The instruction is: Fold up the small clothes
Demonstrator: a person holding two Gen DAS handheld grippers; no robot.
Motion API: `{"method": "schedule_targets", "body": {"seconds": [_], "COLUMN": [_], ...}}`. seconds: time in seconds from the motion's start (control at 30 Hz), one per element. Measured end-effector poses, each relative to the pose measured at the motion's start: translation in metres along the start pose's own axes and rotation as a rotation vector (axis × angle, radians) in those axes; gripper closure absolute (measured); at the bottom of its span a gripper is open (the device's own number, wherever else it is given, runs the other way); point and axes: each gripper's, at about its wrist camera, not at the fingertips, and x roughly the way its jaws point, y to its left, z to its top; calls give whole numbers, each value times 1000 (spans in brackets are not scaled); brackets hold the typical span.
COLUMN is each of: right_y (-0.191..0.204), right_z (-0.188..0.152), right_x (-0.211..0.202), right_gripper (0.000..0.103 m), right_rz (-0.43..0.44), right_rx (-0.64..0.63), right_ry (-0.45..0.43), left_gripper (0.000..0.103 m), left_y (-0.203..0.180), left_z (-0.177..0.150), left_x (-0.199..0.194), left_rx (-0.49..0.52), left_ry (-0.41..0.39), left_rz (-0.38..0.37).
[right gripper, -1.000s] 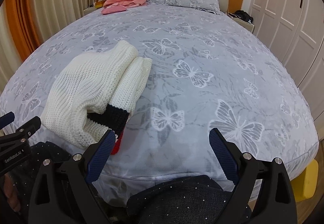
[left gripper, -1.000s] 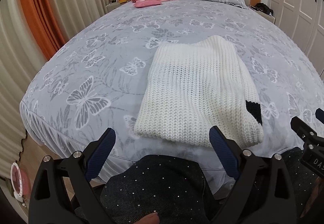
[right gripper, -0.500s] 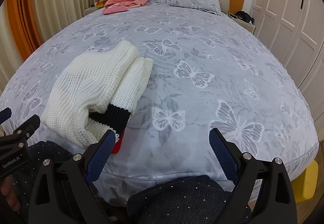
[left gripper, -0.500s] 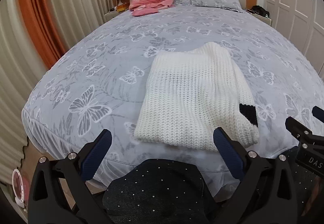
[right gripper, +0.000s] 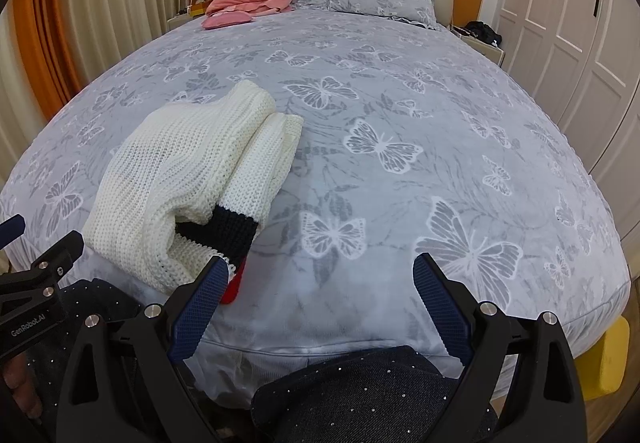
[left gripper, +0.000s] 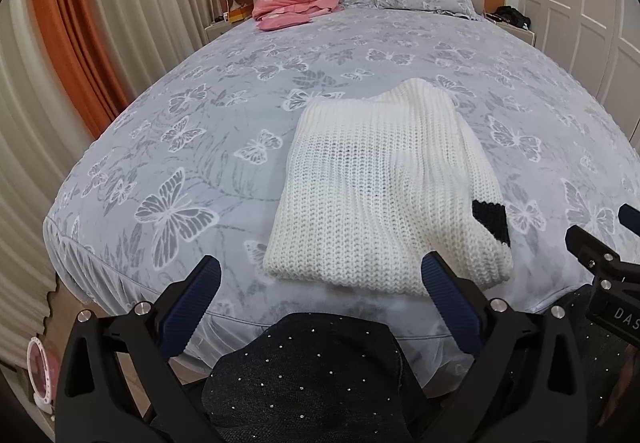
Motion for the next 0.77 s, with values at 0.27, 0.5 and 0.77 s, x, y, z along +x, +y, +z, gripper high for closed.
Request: {"method": "schedule_targets", "body": {"seconds": [0.27, 0.5, 0.77], "right_y": [-1, 0, 0], "right_z": [0, 1, 1], "right_x": [0, -1, -1], "right_gripper": [12, 12, 12], "right_rz": [0, 1, 2], "right_rx": [-6, -7, -9], "right_ry": [-3, -5, -7], "left_gripper": [5, 5, 6], "left_y": [0, -1, 4], "left_z": [0, -1, -2], "left_x": [1, 2, 6], "left_rx": [1, 3, 0], "left_ry": [11, 15, 27], "left_rz": [-4, 0, 17]}}
